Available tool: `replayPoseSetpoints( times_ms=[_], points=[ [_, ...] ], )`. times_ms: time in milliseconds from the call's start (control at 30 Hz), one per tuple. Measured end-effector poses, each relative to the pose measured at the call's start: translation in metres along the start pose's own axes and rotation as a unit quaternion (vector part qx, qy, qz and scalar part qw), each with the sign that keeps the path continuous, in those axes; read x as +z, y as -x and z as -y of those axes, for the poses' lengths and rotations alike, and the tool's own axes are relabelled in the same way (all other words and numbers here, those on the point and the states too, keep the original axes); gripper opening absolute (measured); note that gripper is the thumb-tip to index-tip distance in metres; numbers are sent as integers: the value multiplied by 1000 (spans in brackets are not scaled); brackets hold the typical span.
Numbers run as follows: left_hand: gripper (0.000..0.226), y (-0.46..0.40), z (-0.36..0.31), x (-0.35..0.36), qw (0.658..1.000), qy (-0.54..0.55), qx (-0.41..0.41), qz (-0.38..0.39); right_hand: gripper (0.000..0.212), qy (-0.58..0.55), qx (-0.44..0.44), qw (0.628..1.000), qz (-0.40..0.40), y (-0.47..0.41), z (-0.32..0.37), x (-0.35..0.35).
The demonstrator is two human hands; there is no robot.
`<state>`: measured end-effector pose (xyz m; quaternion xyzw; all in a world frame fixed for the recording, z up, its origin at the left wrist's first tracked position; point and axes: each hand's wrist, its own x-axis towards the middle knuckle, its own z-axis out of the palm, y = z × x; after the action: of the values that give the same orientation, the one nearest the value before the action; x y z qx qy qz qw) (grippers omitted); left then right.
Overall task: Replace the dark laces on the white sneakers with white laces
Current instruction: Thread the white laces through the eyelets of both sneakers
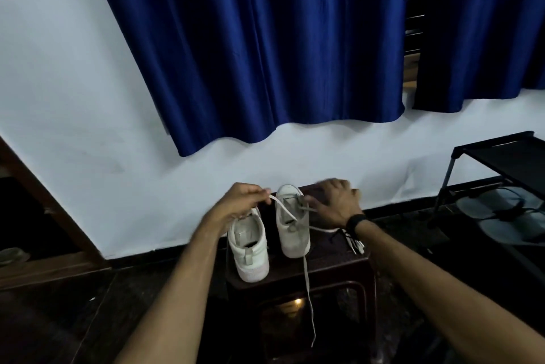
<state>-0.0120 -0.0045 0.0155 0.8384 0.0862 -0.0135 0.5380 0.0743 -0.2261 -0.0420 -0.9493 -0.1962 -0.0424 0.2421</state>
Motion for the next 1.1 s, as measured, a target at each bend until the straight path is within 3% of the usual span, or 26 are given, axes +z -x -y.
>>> replayPoseSetpoints(
  times_ms=[33,100,167,300,433,500,567,667,767,833,900,1000,1100],
  points=[
    [26,-5,-3,11,1000,-19,10,3,40,-155,-24,987,21,-2,11,0],
    [29,-17,-3,30,998,-55,22,-8,25,-414,-17,897,151,-5,35,2],
    [33,-28,3,37,997,-66,22,-11,19,-479,-3,851,217,-2,49,-1],
    [22,-25,6,33,997,-71,-14,3,40,-387,-51,896,212,-5,43,4],
    [27,-29,17,28,999,-43,-26,-14,28,-302,-82,932,182,-16,17,21],
    [29,-32,20,29,998,-33,-38,-37,21,-241,-79,958,131,-21,7,24],
    [31,-44,29,28,991,-6,-62,-120,17,-194,-20,980,34,-28,4,20],
    [31,-59,38,29,968,-34,-108,-226,20,-267,50,962,-33,-40,11,14],
    [43,-67,30,46,967,-117,-131,-186,27,-421,104,901,-14,-58,29,18],
    [44,-70,19,57,954,-209,-145,-160,27,-442,131,887,-1,-73,42,26],
    [32,-72,15,62,948,-232,-153,-153,28,-444,142,884,33,-87,54,36],
    [22,-78,29,59,959,-140,-163,-187,20,-437,136,886,74,-98,63,53],
    [13,-78,41,53,967,-11,-155,-202,15,-364,95,926,44,-97,61,65]
  ],
)
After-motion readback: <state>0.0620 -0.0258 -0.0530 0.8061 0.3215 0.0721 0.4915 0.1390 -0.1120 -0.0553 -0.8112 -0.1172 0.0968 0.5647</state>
